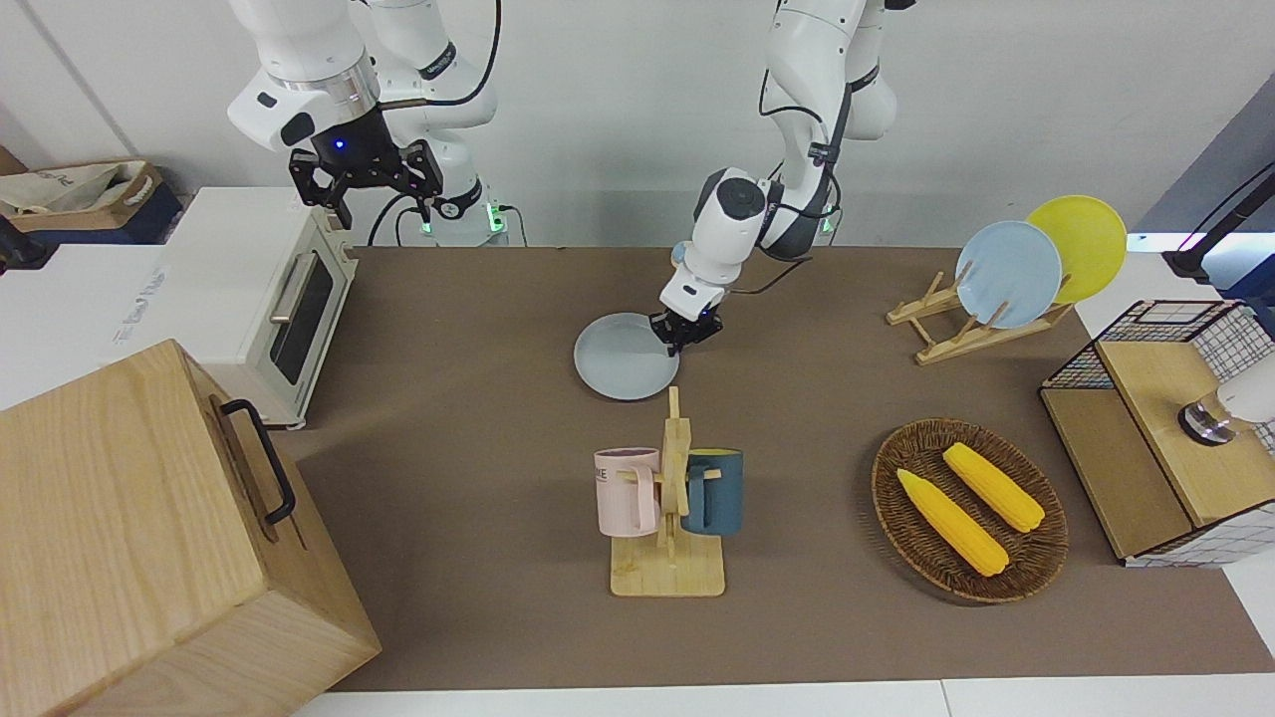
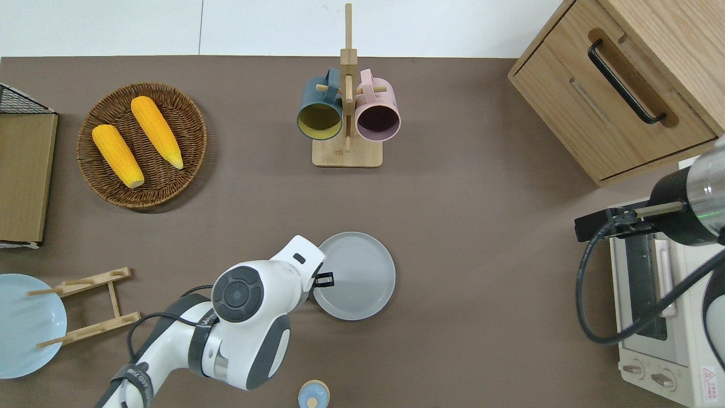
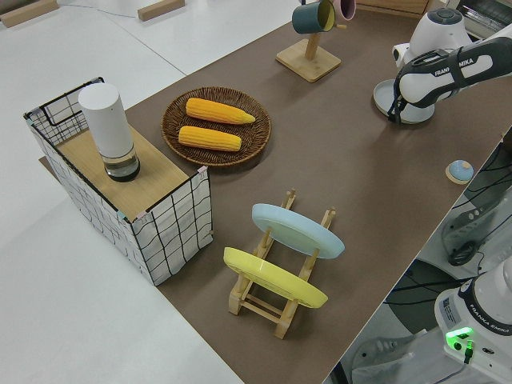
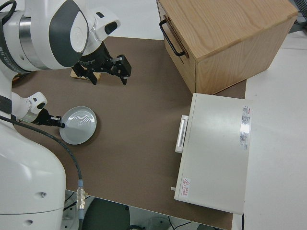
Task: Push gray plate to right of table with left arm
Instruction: 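Push the gray plate with the left gripper across toward the toaster oven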
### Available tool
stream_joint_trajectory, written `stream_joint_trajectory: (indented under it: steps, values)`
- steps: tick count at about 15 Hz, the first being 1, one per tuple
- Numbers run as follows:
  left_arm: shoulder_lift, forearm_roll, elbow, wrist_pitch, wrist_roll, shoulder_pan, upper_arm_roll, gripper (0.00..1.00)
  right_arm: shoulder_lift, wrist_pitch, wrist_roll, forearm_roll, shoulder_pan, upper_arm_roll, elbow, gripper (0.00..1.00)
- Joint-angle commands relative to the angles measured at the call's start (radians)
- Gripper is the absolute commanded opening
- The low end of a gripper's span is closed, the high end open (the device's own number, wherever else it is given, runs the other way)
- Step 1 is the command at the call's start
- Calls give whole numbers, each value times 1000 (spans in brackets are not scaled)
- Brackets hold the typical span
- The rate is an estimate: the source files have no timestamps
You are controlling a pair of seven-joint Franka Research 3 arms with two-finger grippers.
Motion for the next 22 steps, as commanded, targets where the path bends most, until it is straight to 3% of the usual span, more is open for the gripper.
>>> stream_joint_trajectory:
  steps: [1, 5, 11, 18, 19, 20, 21, 22]
  values:
    - [127, 3, 118, 27, -129, -99, 11, 0, -8, -12, -3, 8, -11, 6, -1, 983]
    - [213, 9, 239, 25, -253, -186, 13, 0, -8, -12, -3, 8, -11, 6, -1, 983]
    - [317, 183, 397, 13, -517, -262, 11, 0, -8, -12, -1, 8, -11, 4, 1, 983]
    - [336, 193, 418, 15, -550, -300, 10, 20, -8, -12, -3, 8, -11, 4, -1, 983]
    - [334, 193, 418, 15, -550, -300, 11, 70, -8, -12, -1, 8, -11, 4, 1, 983]
    - [334, 193, 418, 15, -547, -300, 11, 267, -8, -12, -3, 10, -11, 6, -1, 983]
    - [333, 194, 418, 15, -545, -299, 11, 580, -8, -12, -1, 8, -11, 6, -1, 983]
    - [333, 194, 418, 15, -544, -299, 11, 811, -8, -12, -3, 8, -11, 6, 1, 983]
